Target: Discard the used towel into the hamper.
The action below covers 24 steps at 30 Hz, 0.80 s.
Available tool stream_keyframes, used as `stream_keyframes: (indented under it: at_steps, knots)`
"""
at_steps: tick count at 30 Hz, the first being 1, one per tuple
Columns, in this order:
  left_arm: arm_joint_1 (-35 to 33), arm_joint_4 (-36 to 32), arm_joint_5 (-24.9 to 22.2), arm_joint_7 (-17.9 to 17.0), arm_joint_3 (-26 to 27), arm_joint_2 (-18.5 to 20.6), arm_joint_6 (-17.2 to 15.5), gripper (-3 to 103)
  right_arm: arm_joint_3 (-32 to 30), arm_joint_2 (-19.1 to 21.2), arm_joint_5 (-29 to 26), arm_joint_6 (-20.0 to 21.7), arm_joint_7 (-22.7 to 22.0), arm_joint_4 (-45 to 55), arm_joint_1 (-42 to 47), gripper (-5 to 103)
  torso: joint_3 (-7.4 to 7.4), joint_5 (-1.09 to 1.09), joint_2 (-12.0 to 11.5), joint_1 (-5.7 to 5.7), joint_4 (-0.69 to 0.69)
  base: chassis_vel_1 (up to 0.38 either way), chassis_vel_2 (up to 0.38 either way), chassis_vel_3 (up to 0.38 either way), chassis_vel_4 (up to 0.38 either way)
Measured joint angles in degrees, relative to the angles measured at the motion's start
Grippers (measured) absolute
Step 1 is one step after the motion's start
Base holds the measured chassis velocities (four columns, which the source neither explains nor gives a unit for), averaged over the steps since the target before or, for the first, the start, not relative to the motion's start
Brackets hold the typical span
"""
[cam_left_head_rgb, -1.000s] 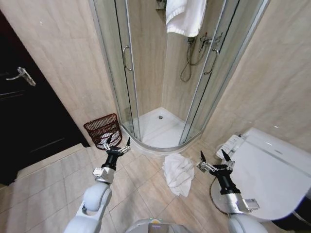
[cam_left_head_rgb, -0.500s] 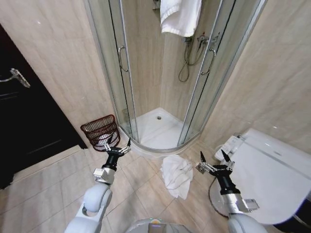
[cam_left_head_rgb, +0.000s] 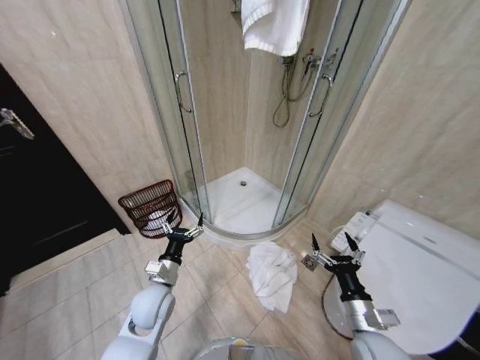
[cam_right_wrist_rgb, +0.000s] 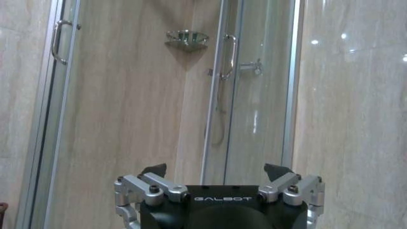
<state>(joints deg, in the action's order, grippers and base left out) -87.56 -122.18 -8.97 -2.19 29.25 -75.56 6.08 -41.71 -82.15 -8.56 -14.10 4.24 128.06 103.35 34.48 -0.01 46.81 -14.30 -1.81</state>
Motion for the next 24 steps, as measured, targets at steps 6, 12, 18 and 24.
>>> stream_keyframes:
  at_steps: [6,12,18,24]
  knots:
    - [-0.2,-1.5,0.5,0.1,0.3,-0.4,-1.2,100,0.1,-0.5,0.6,-0.3,-0.3,0.6,0.0,100,0.16,0.01,0.3,-0.14,0.0,0.0,0.0,0.0,0.0]
    - [-0.8,-1.9,0.5,0.1,0.4,-0.5,-1.2,100,0.1,-0.6,0.5,-0.6,-0.3,0.7,0.0,100,0.92,0.01,1.7,-0.82,0.0,0.0,0.0,0.0,0.0]
    - [-0.9,-2.1,0.4,0.1,0.0,-0.5,-1.4,100,-0.1,-0.5,-0.1,-0.7,-0.3,0.6,0.0,100,1.72,0.01,3.2,-1.43,0.0,0.0,0.0,0.0,0.0]
    - [-0.6,-2.2,0.5,0.1,-0.3,-0.3,-2.1,100,-0.1,-0.5,-1.3,-0.5,-0.3,0.8,-0.1,100,2.71,0.01,4.9,-2.22,0.0,0.0,0.0,0.0,0.0]
